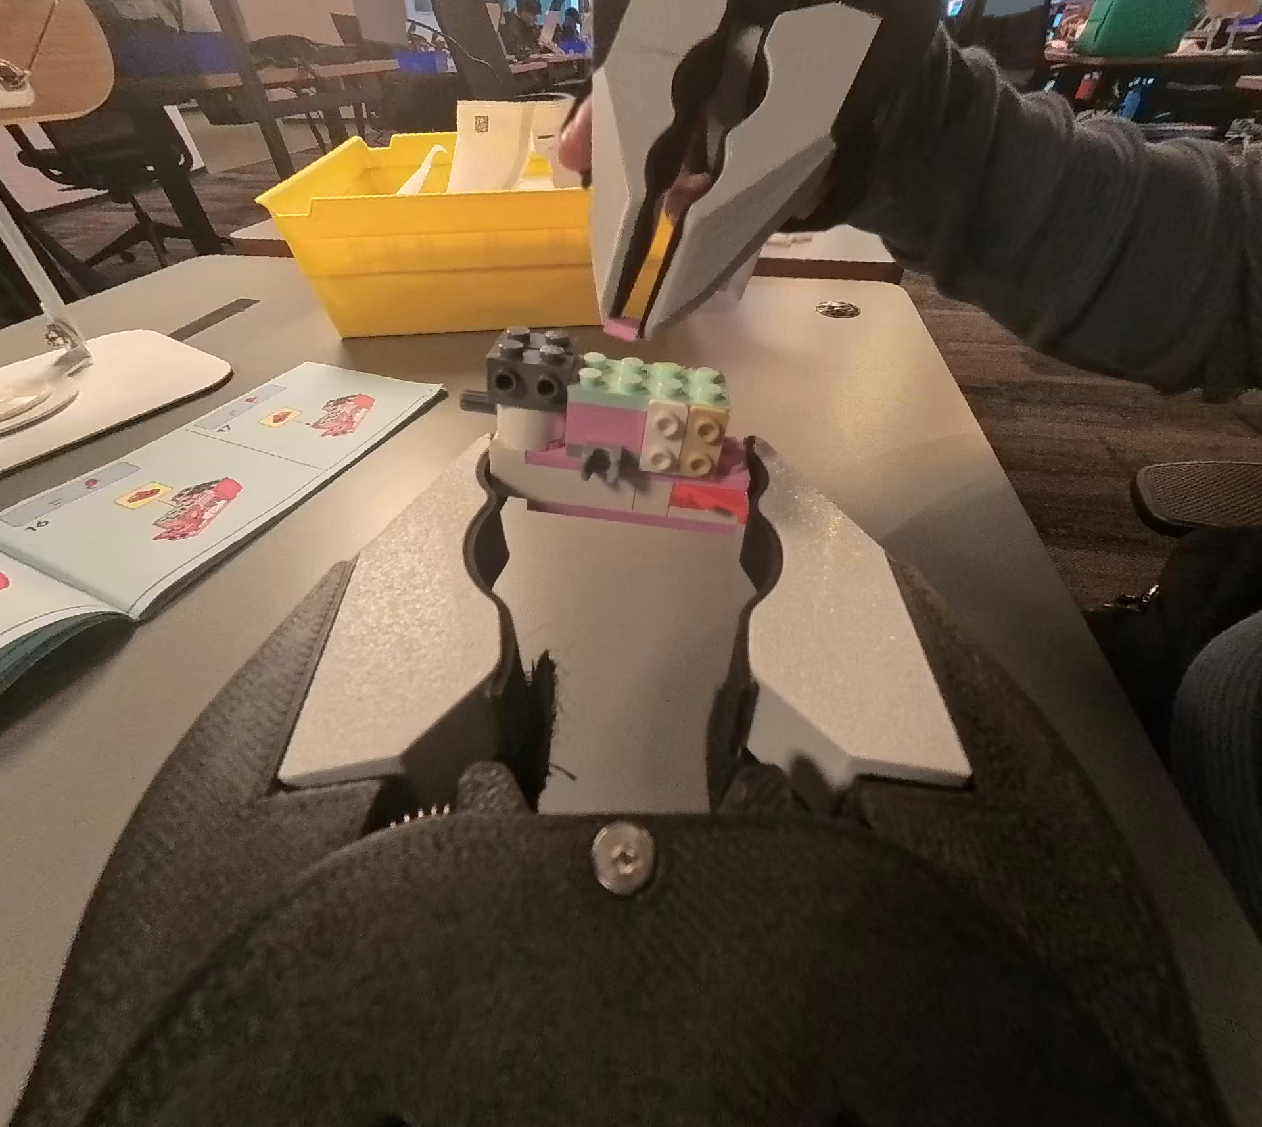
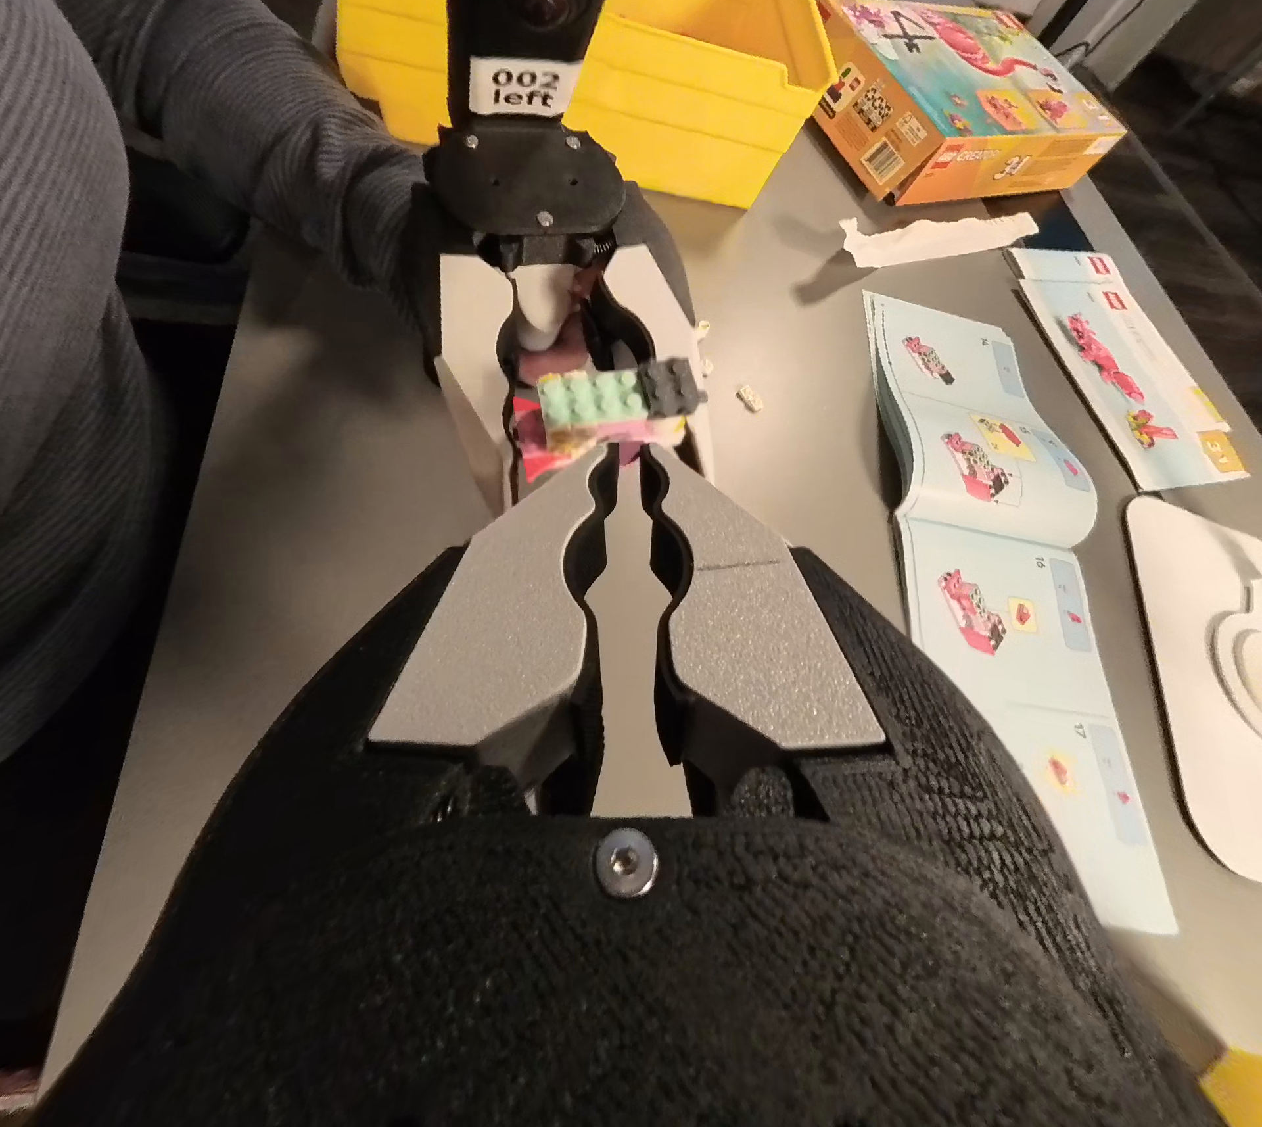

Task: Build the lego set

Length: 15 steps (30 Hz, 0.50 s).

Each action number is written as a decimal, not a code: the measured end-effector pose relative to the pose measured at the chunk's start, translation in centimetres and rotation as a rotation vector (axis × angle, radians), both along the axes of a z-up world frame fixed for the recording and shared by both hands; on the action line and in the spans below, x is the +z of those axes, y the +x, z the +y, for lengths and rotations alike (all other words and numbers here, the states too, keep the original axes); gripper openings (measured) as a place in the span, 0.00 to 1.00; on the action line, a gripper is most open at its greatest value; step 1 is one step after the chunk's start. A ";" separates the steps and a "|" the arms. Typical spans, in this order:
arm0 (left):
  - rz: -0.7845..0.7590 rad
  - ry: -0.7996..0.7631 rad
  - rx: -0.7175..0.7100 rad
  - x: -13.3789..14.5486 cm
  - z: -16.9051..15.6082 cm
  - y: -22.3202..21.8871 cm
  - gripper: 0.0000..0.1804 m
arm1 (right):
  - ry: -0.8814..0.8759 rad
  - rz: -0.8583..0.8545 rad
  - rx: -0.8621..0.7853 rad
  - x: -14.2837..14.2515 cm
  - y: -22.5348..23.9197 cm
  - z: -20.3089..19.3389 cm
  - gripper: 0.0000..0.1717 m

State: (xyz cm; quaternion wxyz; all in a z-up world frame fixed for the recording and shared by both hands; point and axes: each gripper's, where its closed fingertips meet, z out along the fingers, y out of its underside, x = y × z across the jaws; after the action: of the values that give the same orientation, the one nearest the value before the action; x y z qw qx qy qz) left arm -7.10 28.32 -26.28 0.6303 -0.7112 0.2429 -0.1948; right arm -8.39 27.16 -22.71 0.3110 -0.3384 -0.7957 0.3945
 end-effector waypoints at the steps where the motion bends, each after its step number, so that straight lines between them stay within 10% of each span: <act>1: 0.001 0.000 0.001 0.0 0.0 0.0 0.38 | -0.005 -0.011 -0.016 -0.5 0.2 0.4 0.02; 15: 0.004 -0.002 0.004 0.0 0.0 -0.1 0.38 | -0.086 -0.232 -0.213 -9.8 4.8 3.2 0.02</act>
State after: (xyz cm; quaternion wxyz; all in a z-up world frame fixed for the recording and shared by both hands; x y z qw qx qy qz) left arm -7.19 28.33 -26.32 0.6296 -0.7125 0.2426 -0.1925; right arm -3.63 30.34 -32.54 0.2424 -0.4772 -0.7682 0.3512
